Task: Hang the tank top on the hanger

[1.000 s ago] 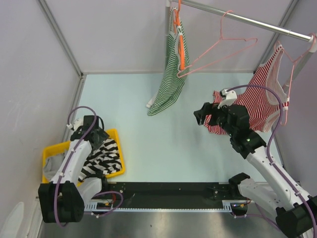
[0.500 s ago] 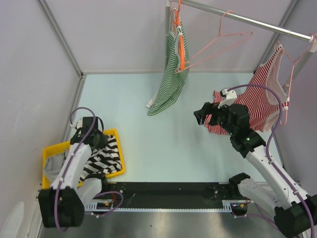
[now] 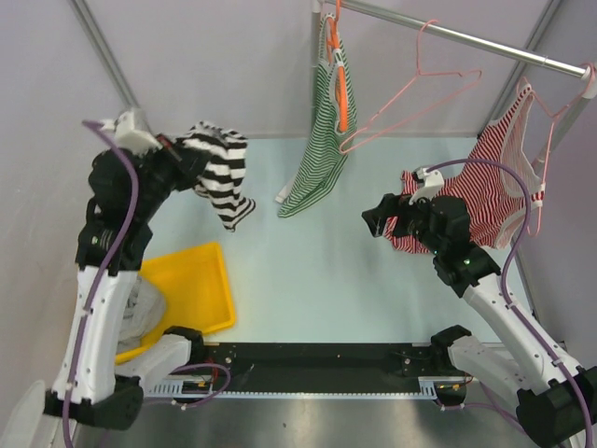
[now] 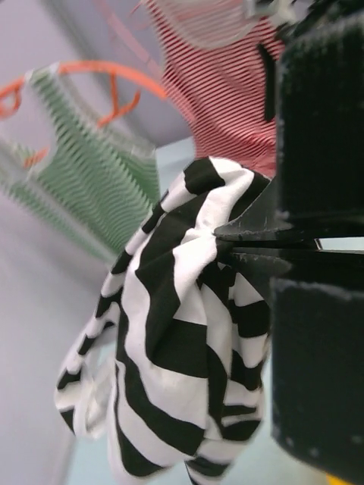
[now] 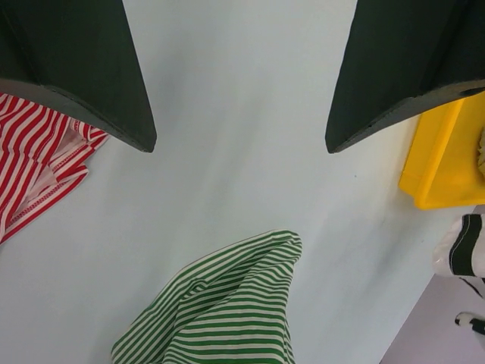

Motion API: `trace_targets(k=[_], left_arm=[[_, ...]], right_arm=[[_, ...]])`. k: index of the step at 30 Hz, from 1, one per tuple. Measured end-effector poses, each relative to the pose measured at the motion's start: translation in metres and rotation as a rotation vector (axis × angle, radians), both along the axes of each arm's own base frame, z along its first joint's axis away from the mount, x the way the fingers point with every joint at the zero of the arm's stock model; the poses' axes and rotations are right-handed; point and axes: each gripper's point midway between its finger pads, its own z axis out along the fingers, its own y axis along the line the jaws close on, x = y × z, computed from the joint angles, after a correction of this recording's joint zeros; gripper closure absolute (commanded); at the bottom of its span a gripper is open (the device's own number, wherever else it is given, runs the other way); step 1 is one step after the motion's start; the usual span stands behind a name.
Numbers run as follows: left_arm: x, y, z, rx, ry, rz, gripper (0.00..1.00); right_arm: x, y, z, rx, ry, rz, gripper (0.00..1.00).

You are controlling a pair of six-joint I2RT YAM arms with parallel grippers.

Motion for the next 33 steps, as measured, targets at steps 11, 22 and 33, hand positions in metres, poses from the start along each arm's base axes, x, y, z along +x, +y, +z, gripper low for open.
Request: trace_targets(k=[11,22,33], left_arm=[[-0.018,-0.175,0.011,0.055,-0.046,-0.699,0.60],[-0.026,-0.099,-0.251,0.257,0.452,-0.427,0.01],[-0.042,-0.138,-0.252,0.312,0.328,-0.512,0.00]], right_arm=[[-0.011,-0.010,0.014,0.010,-0.026,-0.027,0.00],[-0.022,-0.017,0.000,-0.021,0.034,-0.038,0.00],[-0.027,-0.012,-0.079,-0.007,0.274,-0.073,0.03]])
